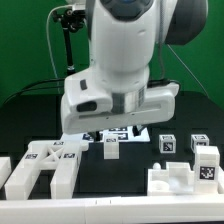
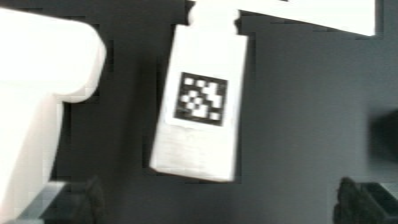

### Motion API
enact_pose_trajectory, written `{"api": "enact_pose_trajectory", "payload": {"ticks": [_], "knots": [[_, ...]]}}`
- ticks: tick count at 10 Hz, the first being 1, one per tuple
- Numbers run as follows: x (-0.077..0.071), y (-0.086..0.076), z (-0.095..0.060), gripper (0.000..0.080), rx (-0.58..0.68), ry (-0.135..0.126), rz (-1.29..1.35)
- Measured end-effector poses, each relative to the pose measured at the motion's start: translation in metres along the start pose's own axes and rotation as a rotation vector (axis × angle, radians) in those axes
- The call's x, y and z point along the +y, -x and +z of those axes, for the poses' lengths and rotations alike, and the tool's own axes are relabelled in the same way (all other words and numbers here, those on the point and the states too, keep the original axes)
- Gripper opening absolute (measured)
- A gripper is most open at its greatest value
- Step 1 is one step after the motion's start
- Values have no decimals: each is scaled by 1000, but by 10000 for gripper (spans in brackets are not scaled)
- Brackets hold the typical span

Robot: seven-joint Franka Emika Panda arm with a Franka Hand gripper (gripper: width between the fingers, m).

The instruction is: Assemble chair

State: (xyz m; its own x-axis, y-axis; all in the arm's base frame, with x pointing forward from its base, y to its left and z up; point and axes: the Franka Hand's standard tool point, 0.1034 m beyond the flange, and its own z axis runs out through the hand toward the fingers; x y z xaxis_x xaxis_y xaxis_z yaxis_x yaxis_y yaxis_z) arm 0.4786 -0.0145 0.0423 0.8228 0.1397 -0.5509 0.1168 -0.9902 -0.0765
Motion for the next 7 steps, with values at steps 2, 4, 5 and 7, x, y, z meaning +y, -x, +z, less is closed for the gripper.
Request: {"api": "enact_pose_trajectory", "payload": {"ticks": [2,4,5,7], "knots": [[-1,1,0,649,-101,-2,16],[0,1,2,649,-104,-2,19],[1,3,9,649,-133,0,45],[-3,6,13,649,-190,0,91]]}}
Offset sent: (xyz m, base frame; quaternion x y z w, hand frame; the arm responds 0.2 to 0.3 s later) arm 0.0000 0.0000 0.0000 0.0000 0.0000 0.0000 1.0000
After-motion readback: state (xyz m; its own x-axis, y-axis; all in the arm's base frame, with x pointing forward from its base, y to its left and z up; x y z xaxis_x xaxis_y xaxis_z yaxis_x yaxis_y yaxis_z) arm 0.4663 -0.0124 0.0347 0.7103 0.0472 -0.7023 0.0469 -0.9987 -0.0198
